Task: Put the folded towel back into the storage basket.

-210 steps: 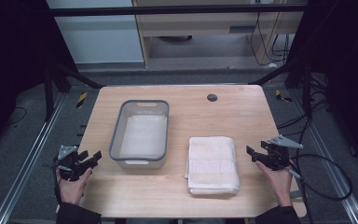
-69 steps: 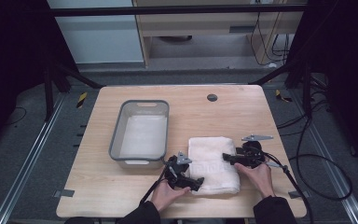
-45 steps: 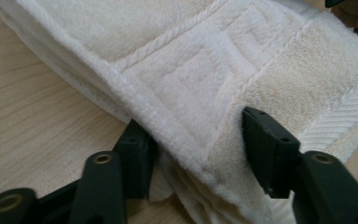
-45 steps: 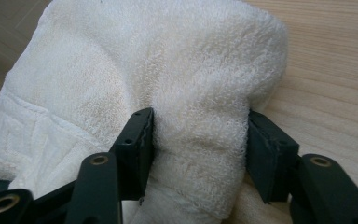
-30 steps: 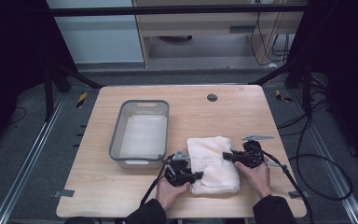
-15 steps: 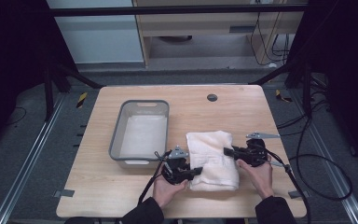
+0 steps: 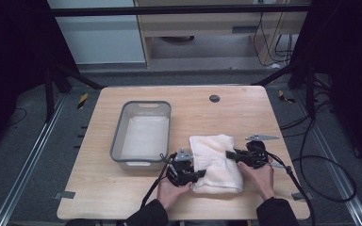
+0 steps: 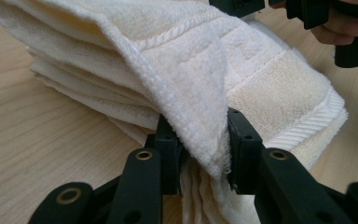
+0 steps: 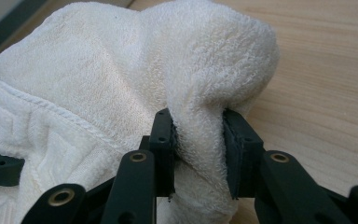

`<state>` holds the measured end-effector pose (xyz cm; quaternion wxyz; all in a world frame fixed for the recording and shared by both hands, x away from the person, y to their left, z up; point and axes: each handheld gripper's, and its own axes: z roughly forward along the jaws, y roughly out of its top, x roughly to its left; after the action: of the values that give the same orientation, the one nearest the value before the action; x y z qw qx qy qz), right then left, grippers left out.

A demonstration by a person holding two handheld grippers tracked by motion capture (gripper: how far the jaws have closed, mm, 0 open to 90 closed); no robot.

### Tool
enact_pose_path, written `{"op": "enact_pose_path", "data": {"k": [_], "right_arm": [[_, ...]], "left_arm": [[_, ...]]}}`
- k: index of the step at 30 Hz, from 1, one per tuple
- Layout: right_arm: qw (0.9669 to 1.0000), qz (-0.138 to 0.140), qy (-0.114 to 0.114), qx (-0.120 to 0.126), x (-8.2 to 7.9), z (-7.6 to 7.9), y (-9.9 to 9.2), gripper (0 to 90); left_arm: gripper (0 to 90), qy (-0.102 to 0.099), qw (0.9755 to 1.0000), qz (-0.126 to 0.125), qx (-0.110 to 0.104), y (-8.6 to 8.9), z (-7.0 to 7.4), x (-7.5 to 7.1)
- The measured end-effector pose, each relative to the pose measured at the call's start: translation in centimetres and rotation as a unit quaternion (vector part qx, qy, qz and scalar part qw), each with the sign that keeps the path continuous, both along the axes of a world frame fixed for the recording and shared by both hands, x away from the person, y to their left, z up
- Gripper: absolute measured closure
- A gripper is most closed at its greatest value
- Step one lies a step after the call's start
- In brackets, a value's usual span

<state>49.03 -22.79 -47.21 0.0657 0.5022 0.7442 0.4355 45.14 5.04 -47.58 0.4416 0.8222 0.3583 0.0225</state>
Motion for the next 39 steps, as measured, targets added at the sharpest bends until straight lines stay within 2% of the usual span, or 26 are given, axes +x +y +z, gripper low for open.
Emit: {"op": "enact_pose_path", "data": {"k": [1,2,3,5,8,9,10,11,12,13,14,16,19,20,21,23,30,34,36,38,39], "right_arm": [[1.0,0.0,-0.001,-0.01,0.1,-0.3,0.1,67.4],[1.0,0.0,-0.001,-0.01,0.1,-0.3,0.1,67.4],[0.9999,-0.004,-0.002,-0.016,0.1,-0.5,0.2,66.1],[0.9997,-0.004,-0.006,-0.022,0.1,-0.7,0.4,63.5],[0.9997,-0.006,-0.01,-0.02,0.1,-0.8,0.3,61.3],[0.9999,-0.01,-0.006,-0.01,0.0,-0.9,0.0,57.3],[0.9999,-0.01,-0.006,-0.01,0.0,-0.9,0.0,57.3],[0.9999,-0.01,-0.008,-0.006,-0.1,-0.8,-0.2,53.6],[0.9999,-0.01,-0.008,-0.006,-0.1,-0.8,-0.2,53.6],[0.9996,-0.011,-0.022,-0.01,-0.4,-0.6,-0.3,47.5],[0.9996,-0.011,-0.022,-0.01,-0.4,-0.6,-0.3,47.5],[0.9993,-0.013,-0.033,-0.016,-0.5,-0.5,-0.3,41.5],[0.999,-0.019,-0.033,-0.022,-0.5,-0.9,-0.2,35.4],[0.999,-0.019,-0.033,-0.022,-0.5,-0.9,-0.2,35.4],[0.9992,-0.021,-0.027,-0.02,-0.4,-1.1,-0.3,34.2],[0.9994,-0.021,-0.018,-0.019,-0.2,-1.4,-0.3,34.2],[0.9996,-0.018,0.002,-0.019,0.0,-2.1,0.2,37.1],[0.9997,-0.013,0.015,-0.012,0.1,-2.4,0.4,41.5],[0.9997,-0.011,0.021,-0.008,0.1,-2.4,0.4,44.8],[0.9995,-0.012,0.028,-0.003,0.1,-2.4,0.5,48.0],[0.9994,-0.011,0.032,0.001,0.1,-2.4,0.5,50.6]], "left_arm": [[68.9,0.006,1.0,0.003,0.004,-0.1,-0.3,0.2],[68.4,0.006,1.0,0.003,0.004,-0.1,-0.3,0.2],[67.5,0.019,0.9998,0.008,0.004,-0.1,-0.5,0.4],[63.9,0.02,0.9997,0.013,0.006,0.1,-0.6,0.5],[53.3,0.018,0.9995,0.02,0.015,0.1,-0.6,0.5],[47.8,0.013,0.9992,0.023,0.029,0.1,-0.5,0.4],[42.6,0.013,0.9992,0.023,0.029,0.1,-0.5,0.4],[39.1,0.009,0.9987,0.026,0.042,0.2,-0.5,0.3],[35.4,0.009,0.9987,0.026,0.042,0.2,-0.5,0.3],[30.7,0.003,0.9984,0.032,0.047,0.1,-0.6,0.3],[27.8,0.003,0.9984,0.032,0.047,0.1,-0.6,0.3],[24.7,0.005,0.9986,0.03,0.044,0.1,-0.9,0.1],[16.7,0.009,0.9987,0.025,0.043,-0.3,-1.3,0.1],[16.7,0.012,0.9986,0.025,0.045,-0.4,-1.6,0.2],[14.1,0.024,0.9986,0.02,0.043,-0.6,-2.0,0.3],[11.6,0.029,0.9986,0.023,0.038,-0.7,-2.2,0.3],[5.2,0.008,0.9995,0.01,0.027,-1.2,-2.7,-0.1],[5.7,-0.006,0.9991,0.004,0.042,-2.3,-2.8,-0.5],[7.5,-0.005,0.9987,0.005,0.05,-2.6,-2.7,-0.5],[10.9,-0.002,0.9988,0.009,0.049,-2.7,-2.6,-0.5],[15.4,-0.003,0.9987,0.008,0.05,-2.6,-2.6,-0.4]]}}
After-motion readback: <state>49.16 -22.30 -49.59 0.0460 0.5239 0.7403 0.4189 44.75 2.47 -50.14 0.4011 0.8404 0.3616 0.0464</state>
